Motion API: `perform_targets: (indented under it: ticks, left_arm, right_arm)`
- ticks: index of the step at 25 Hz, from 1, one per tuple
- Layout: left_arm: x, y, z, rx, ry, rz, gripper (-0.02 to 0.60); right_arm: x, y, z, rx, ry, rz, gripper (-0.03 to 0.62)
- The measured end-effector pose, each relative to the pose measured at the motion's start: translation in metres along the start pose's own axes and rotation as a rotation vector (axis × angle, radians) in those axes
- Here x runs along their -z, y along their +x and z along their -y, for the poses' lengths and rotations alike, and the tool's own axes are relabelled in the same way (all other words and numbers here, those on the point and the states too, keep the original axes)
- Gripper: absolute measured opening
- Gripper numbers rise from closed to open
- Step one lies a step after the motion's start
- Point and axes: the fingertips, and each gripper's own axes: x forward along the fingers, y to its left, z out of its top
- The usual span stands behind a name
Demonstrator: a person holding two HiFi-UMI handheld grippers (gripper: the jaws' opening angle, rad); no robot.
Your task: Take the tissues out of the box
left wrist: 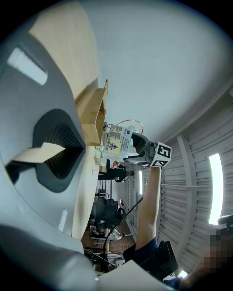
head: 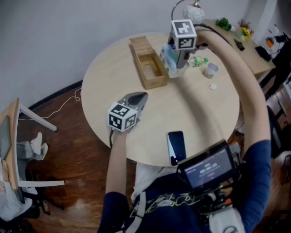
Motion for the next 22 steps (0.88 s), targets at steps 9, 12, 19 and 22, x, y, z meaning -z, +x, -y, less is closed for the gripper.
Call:
perform_targets:
  ticks: [9,12,19,22]
  left_arm:
    - [0.000,0.000,0.001,0.000,0.000,0.000,0.005]
    - [0.001,0.000,0.000,-0.002,0.001,0.000,0.005]
    - [0.001,0.000,-0.001,-0.001,0.002,0.000,0.005]
    - [0.002,0.001,-0.001,-0.003,0.001,-0.002,0.005]
  right_arm:
    - [0.029,0.002,-0.012,-0.012,0.031,-0.009,0.549]
    - [0.036,0.005,-0.017,-0.017,0.036,-0.016,0.549]
    - [0.056,0.008,-0.027,-0.025,0.064,-0.011,0.549]
    - [0.067,0.013,-0.030,-0.034,0.090,-0.009,0.549]
